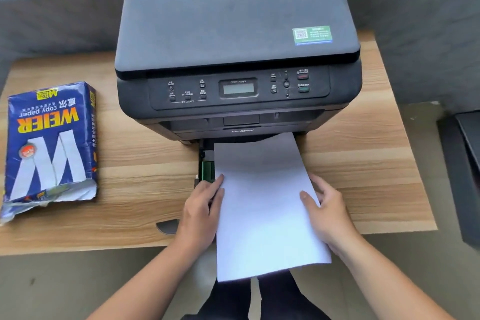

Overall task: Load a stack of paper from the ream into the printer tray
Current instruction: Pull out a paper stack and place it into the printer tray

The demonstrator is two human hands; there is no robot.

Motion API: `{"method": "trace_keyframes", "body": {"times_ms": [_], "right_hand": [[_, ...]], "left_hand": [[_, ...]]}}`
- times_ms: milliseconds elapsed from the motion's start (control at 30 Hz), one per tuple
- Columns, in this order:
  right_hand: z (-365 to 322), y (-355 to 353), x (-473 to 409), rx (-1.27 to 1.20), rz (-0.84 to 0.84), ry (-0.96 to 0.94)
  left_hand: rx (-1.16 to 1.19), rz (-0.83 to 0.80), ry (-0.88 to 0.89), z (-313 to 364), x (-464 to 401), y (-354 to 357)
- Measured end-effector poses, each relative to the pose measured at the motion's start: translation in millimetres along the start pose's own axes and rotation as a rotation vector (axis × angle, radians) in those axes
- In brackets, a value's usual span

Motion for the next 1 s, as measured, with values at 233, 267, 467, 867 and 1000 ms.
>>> {"method": "trace_keyframes", "body": {"times_ms": [233,267,467,867,1000], "right_hand": [[-15.4,29.4,-12.4,0.074,0.069,-0.020],[-17.3,33.6,-16.2,0.085,0.082,-0.029],[-36.9,52.9,-33.6,0.125,0.252,-0.050],[-55.8,78.4,-50.5,0.303,0.448,-0.122],[-59.9,79.2,-57.6,0.582,0.494,-0.194]], "left_hand": [[0.014,0.074,-0.128,-17.9,-13.3,-2.5],[0.020,0.062,-0.143,-19.1,-13.3,-1.9],[0.021,0.046,-0.171,-26.6,-9.8,4.6],[-0.177,0.104,-0.086,-28.8,-11.7,1.6],[-0.169,0.108,-0.084,-30.8,-20.0,2.6]]}}
Point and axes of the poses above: each hand's wrist, its own x-axis away from the middle knuckle, its own y-axis out of the palm, z = x × y, the point moved 2 cm from there along -x, towards the middle knuckle, and after that the axes turned 5 degrees about z, right-handed, at the moved point
